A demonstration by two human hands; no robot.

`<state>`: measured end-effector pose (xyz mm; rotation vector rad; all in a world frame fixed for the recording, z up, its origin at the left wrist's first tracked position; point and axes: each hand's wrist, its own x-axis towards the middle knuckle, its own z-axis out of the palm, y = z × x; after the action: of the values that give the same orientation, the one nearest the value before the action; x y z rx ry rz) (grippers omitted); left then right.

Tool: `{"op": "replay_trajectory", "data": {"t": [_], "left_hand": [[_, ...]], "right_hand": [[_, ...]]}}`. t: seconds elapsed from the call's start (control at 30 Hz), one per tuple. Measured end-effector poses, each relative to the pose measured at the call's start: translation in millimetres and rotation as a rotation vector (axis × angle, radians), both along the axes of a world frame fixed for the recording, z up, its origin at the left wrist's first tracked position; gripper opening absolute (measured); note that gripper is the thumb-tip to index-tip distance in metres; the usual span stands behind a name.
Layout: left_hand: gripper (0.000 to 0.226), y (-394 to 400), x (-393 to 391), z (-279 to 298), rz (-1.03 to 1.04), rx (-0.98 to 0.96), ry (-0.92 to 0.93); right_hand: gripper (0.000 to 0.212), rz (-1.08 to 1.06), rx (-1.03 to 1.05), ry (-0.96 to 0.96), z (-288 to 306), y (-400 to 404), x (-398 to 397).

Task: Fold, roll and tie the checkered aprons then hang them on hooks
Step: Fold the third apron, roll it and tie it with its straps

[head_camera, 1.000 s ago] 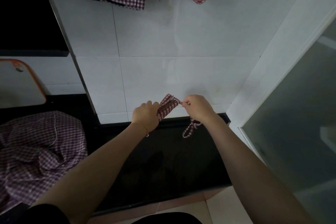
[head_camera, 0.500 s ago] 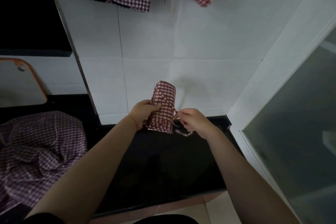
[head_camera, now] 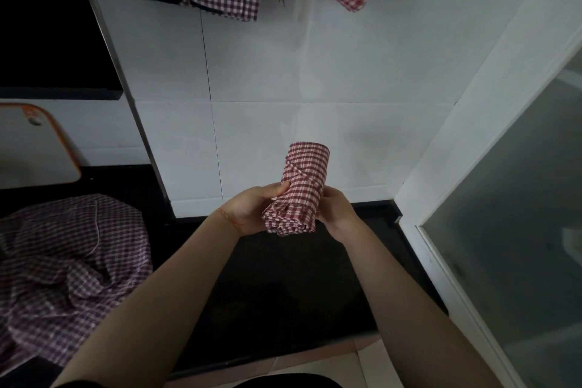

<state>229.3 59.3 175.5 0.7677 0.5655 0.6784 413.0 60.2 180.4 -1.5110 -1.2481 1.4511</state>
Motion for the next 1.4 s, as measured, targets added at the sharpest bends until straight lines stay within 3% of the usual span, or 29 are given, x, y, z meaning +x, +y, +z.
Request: {"op": "replay_trajectory", "data": {"t": [0.27, 0.4, 0.6, 0.7, 0.8, 0.87, 0.97, 1.07, 1.2, 1.4], "left_hand": [[0.040, -8, -4, -5, 0.044, -0.060, -0.068], [0.051, -7, -5, -8, -0.002, -0.046, -0.020], [0.085, -2, -9, -14, -0.067, 0.015, 0.152], [0.068, 2, -11, -13, -0.083, 0.037, 0.246], [0.060, 7, -20, -12, -0.052, 0.087, 0.423], [0.062, 10, -26, -11, -0.044, 0.148, 0.578], [0.051, 14, -29, -7, -0.142, 0.281, 0.773], [0.036, 16, -25, -3, -0.179, 0.348, 0.889], [0.033, 17, -22, 0, -0.200, 0.412, 0.971], [0.032, 15, -19, -3, -0.147, 0.442, 0.989]], "right_hand": [[0.024, -0.004, -0.147, 0.039, -2, 0, 0], [0.037, 0.053, -0.210, 0.052, -4, 5, -1], [0.019, 0.048, -0.324, 0.217, -5, 12, 1], [0.018, 0.000, -0.318, 0.157, -12, 16, 5], [0.014, -0.187, -0.160, 0.034, -25, 30, 21], [0.029, -0.244, -0.024, 0.016, -26, 40, 39], [0.059, 0.050, 0.054, -0.043, -20, 46, 56], [0.054, 0.375, -0.079, -0.085, -13, 45, 56], [0.031, 0.405, -0.134, -0.130, -15, 46, 60], [0.026, 0.396, -0.210, -0.136, -15, 44, 58]]}}
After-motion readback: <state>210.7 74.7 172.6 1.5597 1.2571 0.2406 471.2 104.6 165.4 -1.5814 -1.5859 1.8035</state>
